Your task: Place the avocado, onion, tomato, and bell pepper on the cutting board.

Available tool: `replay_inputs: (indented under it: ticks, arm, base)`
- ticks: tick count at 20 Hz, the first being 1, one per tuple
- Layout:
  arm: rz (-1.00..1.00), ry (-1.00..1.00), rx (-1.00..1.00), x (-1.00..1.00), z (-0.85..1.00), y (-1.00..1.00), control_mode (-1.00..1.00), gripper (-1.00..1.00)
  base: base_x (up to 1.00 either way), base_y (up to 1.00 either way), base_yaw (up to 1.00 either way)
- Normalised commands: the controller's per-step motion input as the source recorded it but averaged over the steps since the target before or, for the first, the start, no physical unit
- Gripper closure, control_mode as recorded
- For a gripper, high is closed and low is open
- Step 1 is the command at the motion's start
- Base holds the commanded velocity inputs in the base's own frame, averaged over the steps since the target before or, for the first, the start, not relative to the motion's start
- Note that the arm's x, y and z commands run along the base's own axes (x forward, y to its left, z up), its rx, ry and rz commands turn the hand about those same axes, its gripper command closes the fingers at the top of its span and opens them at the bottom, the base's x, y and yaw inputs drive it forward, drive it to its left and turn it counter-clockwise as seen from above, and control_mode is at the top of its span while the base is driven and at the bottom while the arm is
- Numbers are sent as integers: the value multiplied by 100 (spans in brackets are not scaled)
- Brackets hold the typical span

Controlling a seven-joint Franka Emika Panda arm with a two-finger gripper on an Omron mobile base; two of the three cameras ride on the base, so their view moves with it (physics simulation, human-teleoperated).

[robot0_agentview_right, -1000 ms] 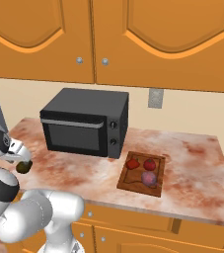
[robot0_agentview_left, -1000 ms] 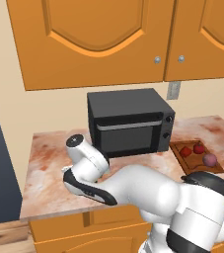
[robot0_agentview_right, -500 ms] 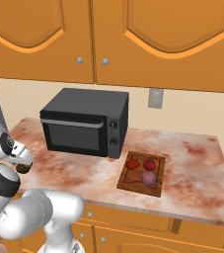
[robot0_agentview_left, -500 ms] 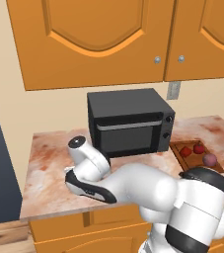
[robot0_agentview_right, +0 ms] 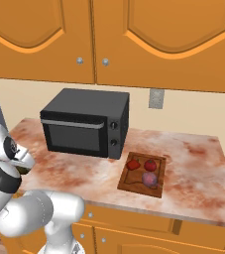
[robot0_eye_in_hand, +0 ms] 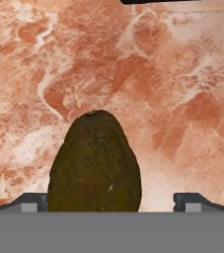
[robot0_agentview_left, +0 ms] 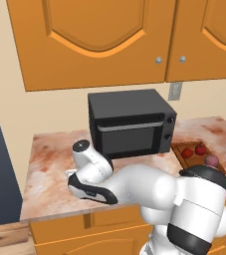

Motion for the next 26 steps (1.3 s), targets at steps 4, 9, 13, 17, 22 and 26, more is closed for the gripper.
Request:
replay_inputs:
  ticks: [4,9,13,17,22,26]
  arm:
    - [0,0,2,2,-25,3,-100,-100]
    - [0,0,3,0,-26,1,-100,-100]
    - [0,0,2,0,-33,3,-100,100]
    - [0,5,0,1,-22,3,-100,100]
    - [-1,2,-1,0,23,-19,-100,100]
    - [-3,-1,-3,0,44,-48,-100,100]
  base:
    - [0,0,0]
    - [0,0,0]
    - [0,0,0]
    - [0,0,0]
    - [0,0,0]
    - [0,0,0]
